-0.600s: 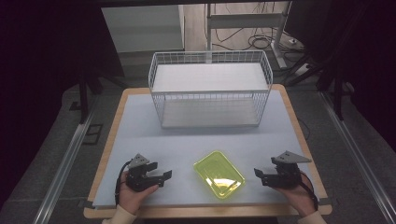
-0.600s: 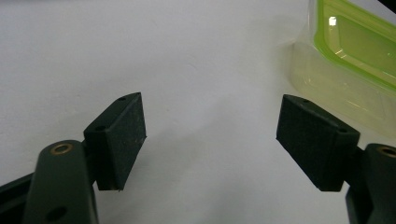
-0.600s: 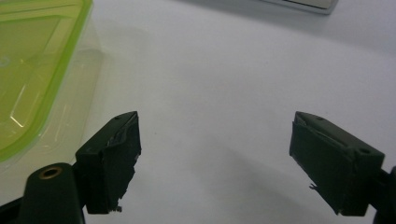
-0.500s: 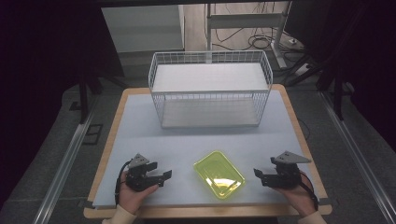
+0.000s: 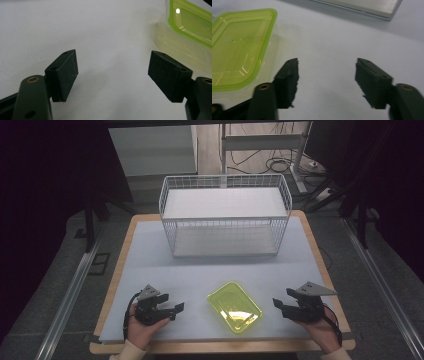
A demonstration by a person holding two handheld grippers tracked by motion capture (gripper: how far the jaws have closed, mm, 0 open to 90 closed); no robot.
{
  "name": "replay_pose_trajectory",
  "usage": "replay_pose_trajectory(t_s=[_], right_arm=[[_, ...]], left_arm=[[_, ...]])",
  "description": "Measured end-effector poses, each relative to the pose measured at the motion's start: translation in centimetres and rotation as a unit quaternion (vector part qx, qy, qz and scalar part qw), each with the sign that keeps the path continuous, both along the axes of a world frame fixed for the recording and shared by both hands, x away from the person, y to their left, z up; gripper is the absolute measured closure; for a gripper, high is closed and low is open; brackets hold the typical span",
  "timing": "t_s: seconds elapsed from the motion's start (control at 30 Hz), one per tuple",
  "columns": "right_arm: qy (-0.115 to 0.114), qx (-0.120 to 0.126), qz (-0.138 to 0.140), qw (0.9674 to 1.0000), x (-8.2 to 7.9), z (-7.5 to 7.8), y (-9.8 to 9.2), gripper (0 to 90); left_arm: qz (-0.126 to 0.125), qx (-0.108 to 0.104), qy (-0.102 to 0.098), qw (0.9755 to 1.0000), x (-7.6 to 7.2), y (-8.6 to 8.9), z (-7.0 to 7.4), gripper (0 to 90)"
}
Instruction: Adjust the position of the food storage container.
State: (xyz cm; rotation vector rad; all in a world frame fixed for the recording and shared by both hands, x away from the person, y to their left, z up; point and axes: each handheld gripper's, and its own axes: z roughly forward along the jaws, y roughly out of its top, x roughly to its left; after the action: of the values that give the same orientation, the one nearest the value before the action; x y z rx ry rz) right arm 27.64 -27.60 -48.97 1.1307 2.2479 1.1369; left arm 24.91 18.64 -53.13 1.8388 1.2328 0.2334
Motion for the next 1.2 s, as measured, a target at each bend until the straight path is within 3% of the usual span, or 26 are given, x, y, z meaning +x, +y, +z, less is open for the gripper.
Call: replay_pose_trajectory(t_s=[0.03,0.2,0.5,0.7,0.9,1.2], right_arm=[[0.000,0.000,0.000,1.0000,0.0,0.0,0.0,40.0],[0.008,0.003,0.018,0.9998,-0.4,0.5,0.2,66.3],[0.006,0.016,0.071,0.9973,-1.2,1.4,1.3,89.3],[-0.002,0.024,0.097,0.9950,-2.1,2.2,2.7,89.5],[0.004,0.030,0.138,0.9900,-3.5,2.3,5.2,89.5],[0.017,0.010,0.194,0.9809,-5.8,1.7,8.9,89.5]], left_arm=[[0.000,0.000,0.000,1.0000,0.0,0.0,0.0,23.4],[0.000,0.000,-0.001,1.0000,0.0,0.0,0.0,23.4],[-0.001,0.001,0.000,1.0000,0.0,0.0,0.0,23.4],[0.000,-0.001,-0.002,1.0000,0.0,-0.1,0.1,23.3],[0.000,-0.001,0.000,1.0000,0.0,0.0,0.1,23.3],[0.000,-0.001,-0.001,1.0000,-0.1,-0.1,0.1,23.3]])
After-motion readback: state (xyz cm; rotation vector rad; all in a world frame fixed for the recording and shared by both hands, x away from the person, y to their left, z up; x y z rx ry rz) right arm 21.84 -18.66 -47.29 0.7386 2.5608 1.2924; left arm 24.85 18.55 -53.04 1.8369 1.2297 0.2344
